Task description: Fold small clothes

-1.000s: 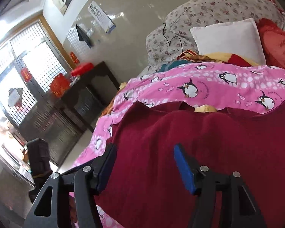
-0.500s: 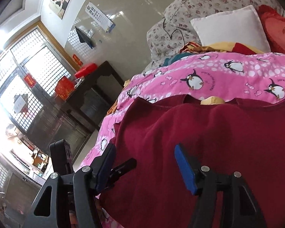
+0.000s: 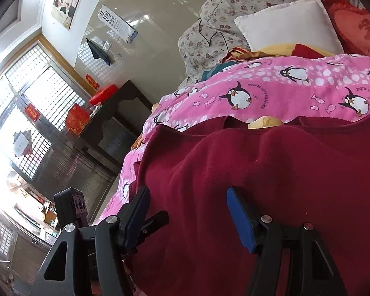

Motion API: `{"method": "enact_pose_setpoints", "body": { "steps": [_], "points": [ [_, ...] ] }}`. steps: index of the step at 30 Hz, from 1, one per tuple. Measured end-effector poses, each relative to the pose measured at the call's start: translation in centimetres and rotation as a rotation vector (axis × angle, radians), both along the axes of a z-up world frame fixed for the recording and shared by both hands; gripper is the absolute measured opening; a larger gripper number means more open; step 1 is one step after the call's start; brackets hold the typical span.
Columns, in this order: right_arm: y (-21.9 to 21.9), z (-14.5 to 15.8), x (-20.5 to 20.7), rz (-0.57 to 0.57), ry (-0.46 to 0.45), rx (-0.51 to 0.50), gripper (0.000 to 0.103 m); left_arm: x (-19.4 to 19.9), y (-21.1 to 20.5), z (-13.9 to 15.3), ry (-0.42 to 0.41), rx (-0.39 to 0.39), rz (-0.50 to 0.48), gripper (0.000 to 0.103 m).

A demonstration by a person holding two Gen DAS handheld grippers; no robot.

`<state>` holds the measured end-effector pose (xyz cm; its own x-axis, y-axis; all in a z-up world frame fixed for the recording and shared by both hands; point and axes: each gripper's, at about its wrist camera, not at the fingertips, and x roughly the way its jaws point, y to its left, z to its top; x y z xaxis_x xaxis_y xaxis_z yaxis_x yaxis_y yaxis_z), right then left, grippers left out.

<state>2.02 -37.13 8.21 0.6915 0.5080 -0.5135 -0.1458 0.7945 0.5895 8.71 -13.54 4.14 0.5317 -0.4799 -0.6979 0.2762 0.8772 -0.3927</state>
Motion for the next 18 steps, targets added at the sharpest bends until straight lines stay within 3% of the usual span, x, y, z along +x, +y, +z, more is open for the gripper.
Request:
{"method": "enact_pose_setpoints", "body": {
  "steps": [6,18],
  "points": [
    [0.13,0.11,-0.20,-0.002,0.002,0.007,0.062,0.04,0.44,-0.07,0.006,-0.043,-0.011,0.088],
    [0.67,0.23,-0.11,0.003,0.006,-0.017,0.063,-0.25,0.32,0.02,-0.018,-0.017,-0.009,0.088]
  ]
}}
